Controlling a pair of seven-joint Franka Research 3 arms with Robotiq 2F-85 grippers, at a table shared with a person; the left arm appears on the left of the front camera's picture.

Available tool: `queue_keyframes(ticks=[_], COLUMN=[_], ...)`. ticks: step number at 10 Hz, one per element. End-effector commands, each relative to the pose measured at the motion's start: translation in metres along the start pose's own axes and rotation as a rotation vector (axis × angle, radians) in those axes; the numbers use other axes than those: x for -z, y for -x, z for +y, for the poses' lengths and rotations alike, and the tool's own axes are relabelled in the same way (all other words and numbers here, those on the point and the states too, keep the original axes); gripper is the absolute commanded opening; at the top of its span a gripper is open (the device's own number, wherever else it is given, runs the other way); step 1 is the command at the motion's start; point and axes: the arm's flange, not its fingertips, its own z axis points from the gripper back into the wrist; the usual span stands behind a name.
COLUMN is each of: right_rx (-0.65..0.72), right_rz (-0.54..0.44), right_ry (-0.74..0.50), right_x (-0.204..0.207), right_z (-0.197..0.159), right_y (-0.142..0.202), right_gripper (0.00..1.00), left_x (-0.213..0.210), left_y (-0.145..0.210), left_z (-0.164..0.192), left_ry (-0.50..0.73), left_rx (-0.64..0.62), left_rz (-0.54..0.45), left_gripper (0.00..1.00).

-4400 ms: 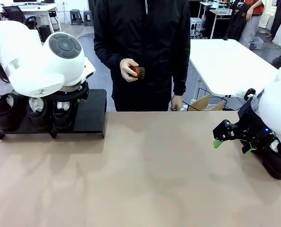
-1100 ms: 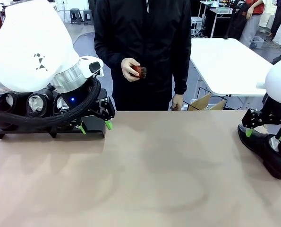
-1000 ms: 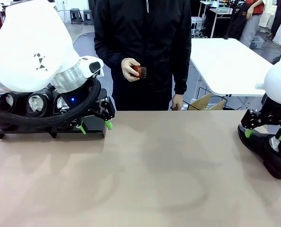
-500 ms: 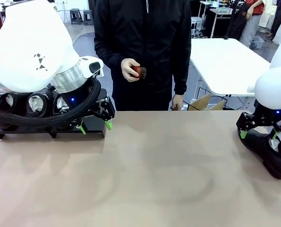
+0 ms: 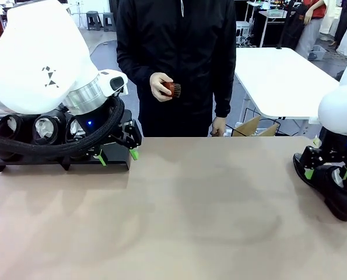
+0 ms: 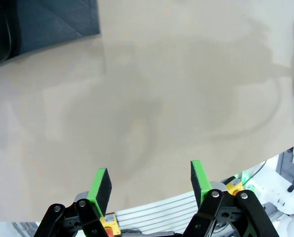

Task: Organize the shoes by placing them on the stand.
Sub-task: Pick up one Shoe and place it in the middle of the table.

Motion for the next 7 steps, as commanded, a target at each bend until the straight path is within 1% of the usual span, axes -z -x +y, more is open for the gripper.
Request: queue_keyframes(ticks=[1,4,7], right_rx=[-0.069,-0.149,-0.135], right_rz=[0.026,0.065,0.044], right_ry=[-0.016,-0.060,-0.098], right_x=[-0.010,0.014,0.028], right_z=[-0.001,-0.013,-0.010], right_y=[-0.007,-0.013,-0.022], right_gripper=[1.00,1.00,1.00], left_x=[-0.003,-0.003,-0.003], left_y=[-0.001,-0.001,-0.001], left_z=[-0.001,-0.001,-0.001], left_ry=[-0.021,-0.021,-0.021], left_rx=[-0.012,-0.012,-0.012], left_rz=[-0.001,-0.001,-0.001], left_gripper=[0.83,0.83,0.83])
